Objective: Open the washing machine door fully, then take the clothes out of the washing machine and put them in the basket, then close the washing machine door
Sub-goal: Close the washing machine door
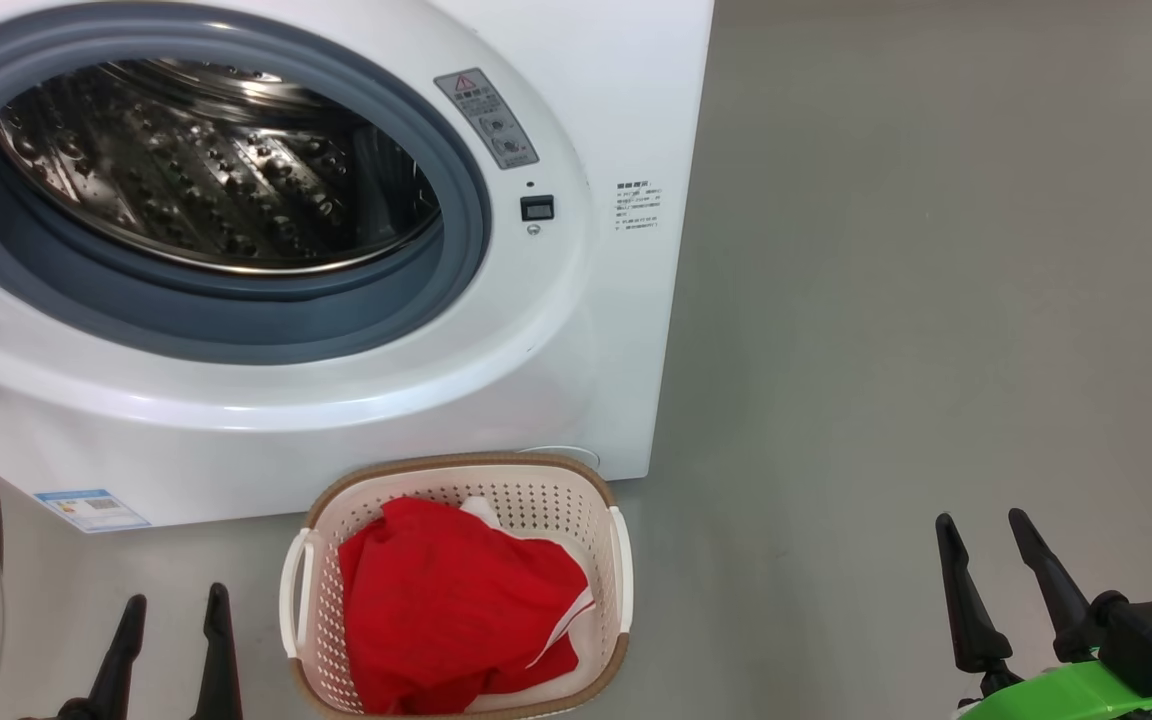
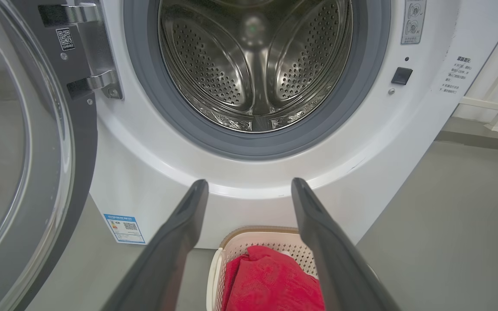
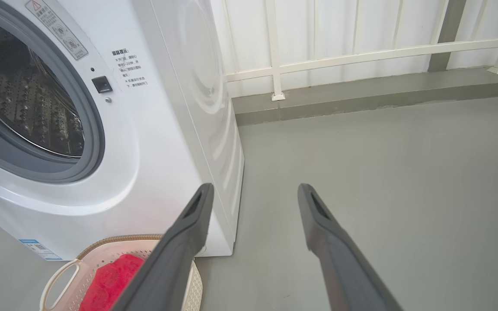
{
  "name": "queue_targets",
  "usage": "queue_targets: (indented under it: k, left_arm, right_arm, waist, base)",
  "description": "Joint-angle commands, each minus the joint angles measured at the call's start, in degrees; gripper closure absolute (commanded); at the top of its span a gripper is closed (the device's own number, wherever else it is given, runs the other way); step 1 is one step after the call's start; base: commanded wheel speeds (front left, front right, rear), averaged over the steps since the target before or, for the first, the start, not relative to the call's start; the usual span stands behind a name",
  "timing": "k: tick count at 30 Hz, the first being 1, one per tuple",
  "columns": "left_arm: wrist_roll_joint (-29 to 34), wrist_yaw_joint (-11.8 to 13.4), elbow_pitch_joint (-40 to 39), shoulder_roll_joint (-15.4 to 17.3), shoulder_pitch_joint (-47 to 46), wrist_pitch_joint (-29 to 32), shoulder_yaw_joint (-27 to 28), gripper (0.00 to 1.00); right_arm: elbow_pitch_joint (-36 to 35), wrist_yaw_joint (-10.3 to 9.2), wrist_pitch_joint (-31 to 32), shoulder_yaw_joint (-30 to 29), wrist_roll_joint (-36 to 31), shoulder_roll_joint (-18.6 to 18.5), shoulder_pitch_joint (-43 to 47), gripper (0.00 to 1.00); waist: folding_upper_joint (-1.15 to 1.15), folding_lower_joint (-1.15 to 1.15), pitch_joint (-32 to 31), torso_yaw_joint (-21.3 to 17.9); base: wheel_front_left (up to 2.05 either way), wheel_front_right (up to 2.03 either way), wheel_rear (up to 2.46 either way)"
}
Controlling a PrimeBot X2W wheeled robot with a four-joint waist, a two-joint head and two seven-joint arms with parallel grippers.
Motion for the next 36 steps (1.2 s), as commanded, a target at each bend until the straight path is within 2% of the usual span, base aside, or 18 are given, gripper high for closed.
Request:
queue_targets:
  k: [1,9,24,36]
  left_arm:
    - [-0.4,-0.3,-1.6,1.0,-0.7,-0.3,1.8,0.0]
    - [-0.4,-0.3,-1.2,1.0,-1.1,-0.3,1.9,0.0]
    - [-0.7,-0.3,-1.9,1.0,-0.9,-0.3,1.7,0.0]
    - [-1.2,-0.3,-2.4,1.0,-0.5,-0.3,1.5,0.0]
  right_arm:
    - [-1.4,0.37,-0.4,1.1,-0.3,-0.5,-1.1,0.0]
    - [-1.4,0.37,-0.4,1.0,-0.4,-0.4,-1.2,0.0]
    - [-1.4,0.37,-0.4,0.9,-0.3,-0.3,-1.1,0.0]
    - [-1.3,0.37,-0.4,0.7,-0.4,-0.4,-1.0,0.0]
  waist:
    - [0.0,0.0,0.0,0.0]
    - [0.0,0.0,-0.2,0.1]
    - [0.0,0.0,-0.5,0.4]
    - [0.0,0.0,-0.9,0.6]
  base:
    - [0.0,0.0,0.0]
    - [-0.37,0.37,0.0]
    - [-1.25,1.25,0.0]
    - [-0.16,0.16,0.0]
